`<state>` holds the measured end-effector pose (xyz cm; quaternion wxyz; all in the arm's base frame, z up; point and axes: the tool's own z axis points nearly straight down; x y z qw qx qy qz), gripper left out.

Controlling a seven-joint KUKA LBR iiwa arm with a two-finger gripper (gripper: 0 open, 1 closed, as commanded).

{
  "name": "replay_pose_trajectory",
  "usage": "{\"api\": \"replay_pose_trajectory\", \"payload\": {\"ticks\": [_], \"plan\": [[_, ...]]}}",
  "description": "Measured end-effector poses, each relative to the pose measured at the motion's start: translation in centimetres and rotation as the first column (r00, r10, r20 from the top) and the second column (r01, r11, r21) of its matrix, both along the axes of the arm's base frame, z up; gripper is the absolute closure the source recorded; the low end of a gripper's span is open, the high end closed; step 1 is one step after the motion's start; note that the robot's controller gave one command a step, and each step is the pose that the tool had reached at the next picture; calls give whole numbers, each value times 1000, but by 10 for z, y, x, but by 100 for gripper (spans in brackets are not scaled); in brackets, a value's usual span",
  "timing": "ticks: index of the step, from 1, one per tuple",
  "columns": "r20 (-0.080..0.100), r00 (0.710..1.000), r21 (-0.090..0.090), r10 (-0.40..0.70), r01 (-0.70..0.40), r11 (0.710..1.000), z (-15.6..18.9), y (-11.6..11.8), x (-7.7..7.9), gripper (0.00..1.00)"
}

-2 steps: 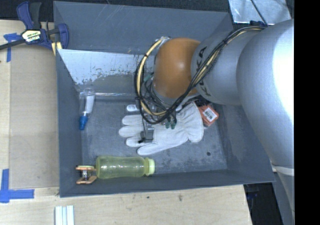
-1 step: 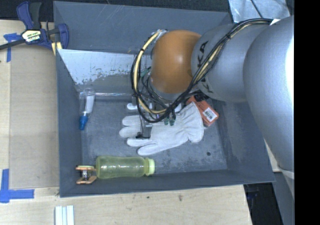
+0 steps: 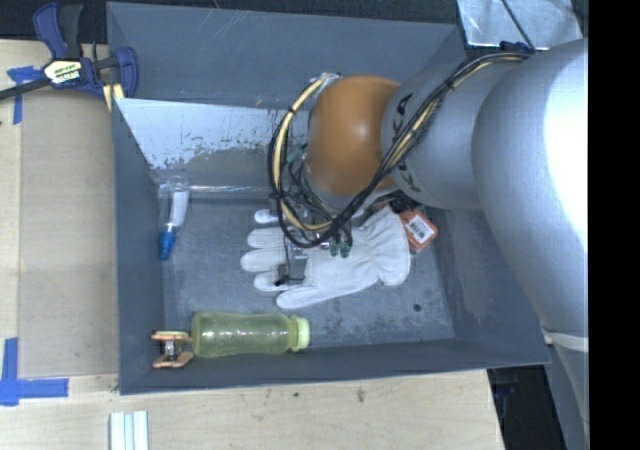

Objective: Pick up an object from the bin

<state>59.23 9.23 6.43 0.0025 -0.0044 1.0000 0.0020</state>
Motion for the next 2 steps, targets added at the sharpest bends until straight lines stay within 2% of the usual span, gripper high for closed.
{"api": "replay_pose_trajectory", "payload": {"ticks": [1,2], "plan": [[1,1000,-3,-18,18,1000,8,10,-14,100],[1,1000,-3,-18,18,1000,8,10,-14,100]]}}
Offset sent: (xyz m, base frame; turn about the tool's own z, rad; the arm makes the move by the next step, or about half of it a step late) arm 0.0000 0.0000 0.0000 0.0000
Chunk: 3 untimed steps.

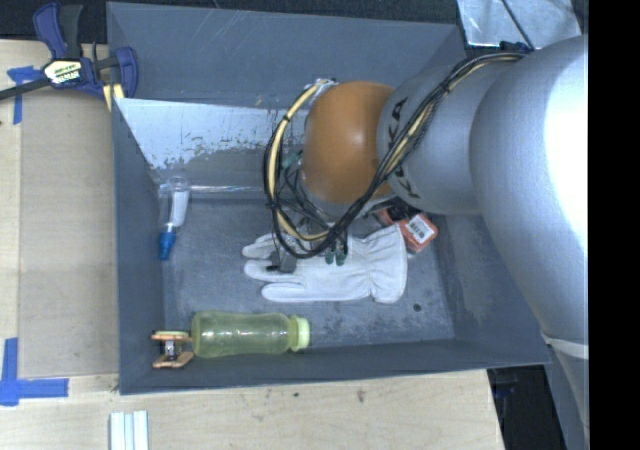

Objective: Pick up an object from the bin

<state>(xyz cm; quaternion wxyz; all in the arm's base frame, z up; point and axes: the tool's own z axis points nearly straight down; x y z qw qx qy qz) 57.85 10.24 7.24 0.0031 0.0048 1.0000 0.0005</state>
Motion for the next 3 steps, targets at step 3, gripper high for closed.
{"api": "replay_pose_trajectory", "payload": {"ticks": [3], "plan": [[-1,1000,0,0,0,1000,4,0,0,100]]}}
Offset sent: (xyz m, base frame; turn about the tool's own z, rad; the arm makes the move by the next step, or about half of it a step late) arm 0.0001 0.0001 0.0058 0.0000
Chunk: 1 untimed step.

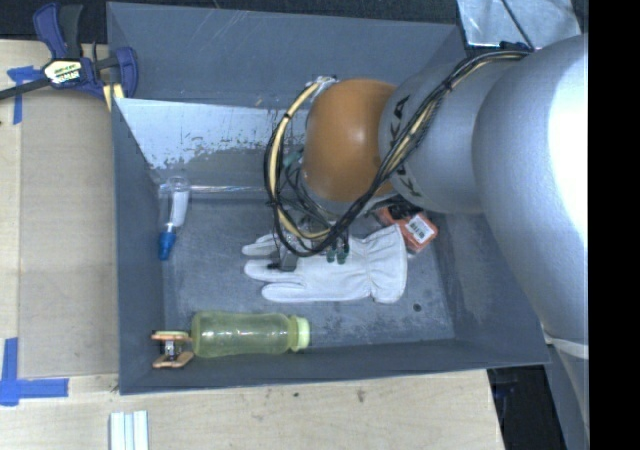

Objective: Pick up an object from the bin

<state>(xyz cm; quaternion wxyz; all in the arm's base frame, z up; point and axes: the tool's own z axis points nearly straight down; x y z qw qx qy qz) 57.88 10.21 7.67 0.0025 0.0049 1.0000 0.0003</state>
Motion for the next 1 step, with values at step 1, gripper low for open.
{"api": "replay_pose_trajectory", "payload": {"ticks": [1], "plan": [[-7,1000,-1,0,0,1000,8,0,-2,100]]}}
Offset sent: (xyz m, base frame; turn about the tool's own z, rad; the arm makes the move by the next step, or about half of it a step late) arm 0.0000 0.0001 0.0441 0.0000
